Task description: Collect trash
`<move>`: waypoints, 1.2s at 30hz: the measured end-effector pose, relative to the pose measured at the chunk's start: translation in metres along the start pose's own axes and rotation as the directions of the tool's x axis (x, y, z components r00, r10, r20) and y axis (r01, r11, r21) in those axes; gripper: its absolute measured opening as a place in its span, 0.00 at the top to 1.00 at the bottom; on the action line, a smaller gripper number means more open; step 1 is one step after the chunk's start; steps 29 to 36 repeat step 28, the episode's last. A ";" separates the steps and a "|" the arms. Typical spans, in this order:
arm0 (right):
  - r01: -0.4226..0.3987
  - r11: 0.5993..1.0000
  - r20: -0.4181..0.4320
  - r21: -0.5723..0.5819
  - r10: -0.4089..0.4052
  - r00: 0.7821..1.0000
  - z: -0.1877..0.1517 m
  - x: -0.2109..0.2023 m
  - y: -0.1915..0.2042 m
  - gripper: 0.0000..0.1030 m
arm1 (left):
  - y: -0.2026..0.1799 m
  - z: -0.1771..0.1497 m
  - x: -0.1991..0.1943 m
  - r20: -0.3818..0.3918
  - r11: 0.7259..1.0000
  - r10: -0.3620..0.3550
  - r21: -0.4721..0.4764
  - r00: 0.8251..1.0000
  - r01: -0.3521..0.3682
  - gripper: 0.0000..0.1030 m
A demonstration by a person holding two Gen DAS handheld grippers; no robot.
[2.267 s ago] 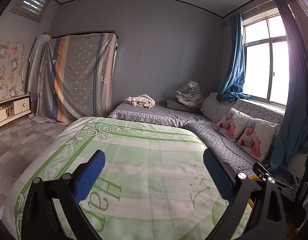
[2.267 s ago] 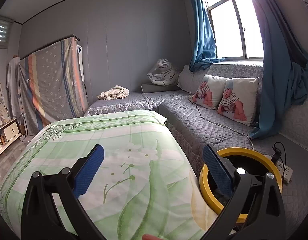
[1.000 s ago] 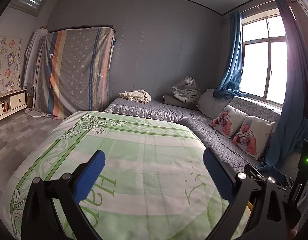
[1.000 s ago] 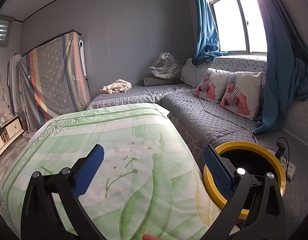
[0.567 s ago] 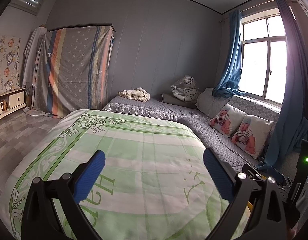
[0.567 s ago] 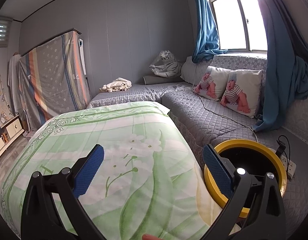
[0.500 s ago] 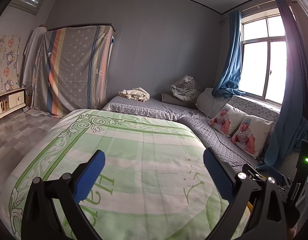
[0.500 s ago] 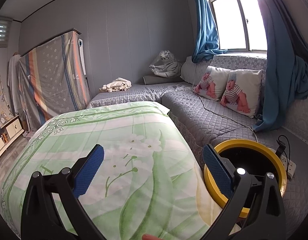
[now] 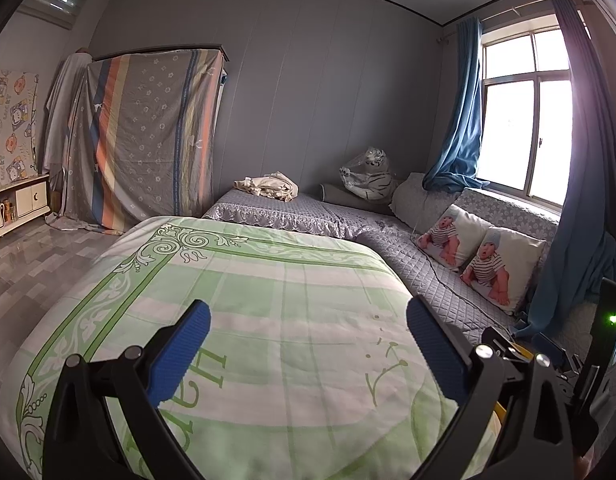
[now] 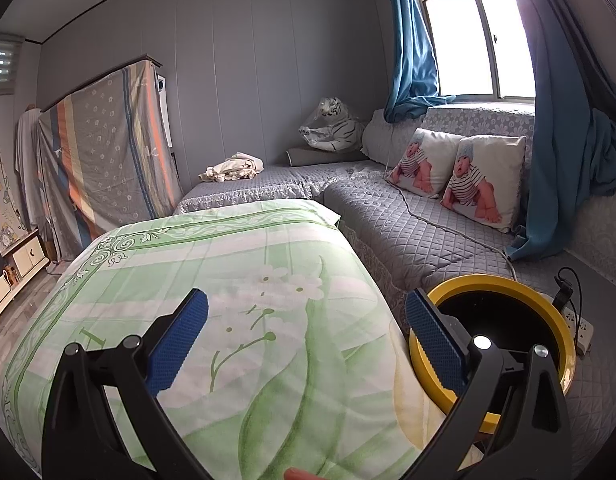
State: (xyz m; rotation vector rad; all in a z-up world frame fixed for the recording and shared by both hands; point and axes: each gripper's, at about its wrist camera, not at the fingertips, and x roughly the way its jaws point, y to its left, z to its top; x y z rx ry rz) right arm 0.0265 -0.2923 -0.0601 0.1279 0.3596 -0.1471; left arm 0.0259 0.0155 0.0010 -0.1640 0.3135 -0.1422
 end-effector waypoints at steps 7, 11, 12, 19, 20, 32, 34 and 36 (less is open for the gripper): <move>-0.001 1.000 -0.007 0.003 0.001 1.000 -0.002 0.002 0.000 0.08 | 0.000 0.000 0.002 -0.002 1.000 -0.001 0.000 1.000 0.001 0.08; -0.002 1.000 -0.010 0.003 0.002 1.000 -0.002 0.003 -0.001 0.08 | 0.001 0.000 0.002 -0.007 1.000 0.000 0.000 1.000 0.000 0.08; -0.001 1.000 -0.011 0.003 0.001 1.000 -0.002 0.003 0.000 0.08 | 0.000 0.000 0.002 -0.007 1.000 0.002 0.001 1.000 -0.002 0.08; -0.004 1.000 -0.015 0.005 0.004 1.000 -0.002 0.003 0.000 0.08 | 0.001 -0.002 0.005 -0.009 1.000 0.003 0.001 1.000 -0.002 0.08; -0.004 1.000 -0.016 0.004 0.005 1.000 -0.002 0.003 0.000 0.08 | 0.001 -0.002 0.005 -0.010 1.000 0.006 0.002 1.000 -0.006 0.08; -0.005 1.000 -0.025 0.009 0.005 1.000 -0.004 0.006 -0.001 0.08 | 0.003 0.000 0.006 -0.018 1.000 -0.004 -0.001 1.000 0.004 0.08; -0.005 1.000 -0.025 0.009 0.005 1.000 -0.004 0.006 -0.001 0.08 | 0.003 0.000 0.006 -0.018 1.000 -0.004 -0.001 1.000 0.004 0.08; -0.005 1.000 -0.025 0.009 0.005 1.000 -0.004 0.006 -0.001 0.08 | 0.003 0.000 0.006 -0.018 1.000 -0.004 -0.001 1.000 0.004 0.08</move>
